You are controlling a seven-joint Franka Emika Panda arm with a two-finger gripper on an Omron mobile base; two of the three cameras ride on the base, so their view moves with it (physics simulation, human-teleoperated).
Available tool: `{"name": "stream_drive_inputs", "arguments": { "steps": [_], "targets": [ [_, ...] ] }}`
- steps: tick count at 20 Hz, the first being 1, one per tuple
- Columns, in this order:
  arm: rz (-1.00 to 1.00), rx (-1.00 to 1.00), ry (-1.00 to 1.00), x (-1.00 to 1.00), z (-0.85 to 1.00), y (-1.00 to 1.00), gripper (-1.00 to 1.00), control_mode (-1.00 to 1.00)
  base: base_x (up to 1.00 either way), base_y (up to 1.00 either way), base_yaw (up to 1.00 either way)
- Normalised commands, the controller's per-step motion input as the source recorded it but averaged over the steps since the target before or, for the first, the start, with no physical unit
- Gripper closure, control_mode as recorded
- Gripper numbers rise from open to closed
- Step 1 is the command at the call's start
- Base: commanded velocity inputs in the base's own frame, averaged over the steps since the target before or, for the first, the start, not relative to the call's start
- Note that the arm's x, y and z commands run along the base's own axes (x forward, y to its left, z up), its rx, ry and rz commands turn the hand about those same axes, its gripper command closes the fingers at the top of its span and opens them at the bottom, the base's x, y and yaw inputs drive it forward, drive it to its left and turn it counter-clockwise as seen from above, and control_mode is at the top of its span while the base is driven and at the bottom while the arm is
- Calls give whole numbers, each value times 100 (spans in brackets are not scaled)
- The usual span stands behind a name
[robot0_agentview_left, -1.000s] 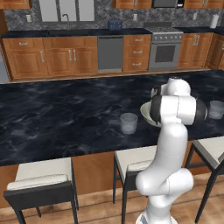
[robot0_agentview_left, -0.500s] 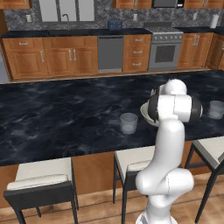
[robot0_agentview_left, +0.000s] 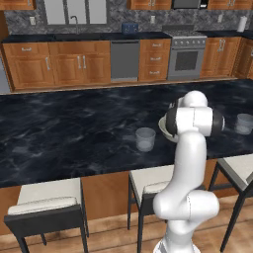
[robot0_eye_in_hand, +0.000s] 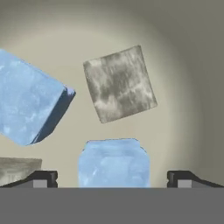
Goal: There are four ice cubes in the ice bowl. Place two ice cubes in each glass of water.
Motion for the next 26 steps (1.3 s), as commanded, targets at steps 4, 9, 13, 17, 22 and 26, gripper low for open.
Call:
{"name": "stream_drive_inputs", "arguments": {
  "steps": [4,9,13,17,22,26],
  "targets": [
    [0,0,0,16,-22,-1,-100,-100,0,0,0],
    [0,0,0,8,-19,0,100,-100,0,0,0],
    [0,0,0,1,-16,0,100,-100,0,0,0],
    [0,0,0,0,-4,0,100,-100,0,0,0],
    [0,3,0,0,1,0,100,-100,0,0,0],
    [-1,6,-2,0,26,7,100,-100,0,0,0]
  ]
}}
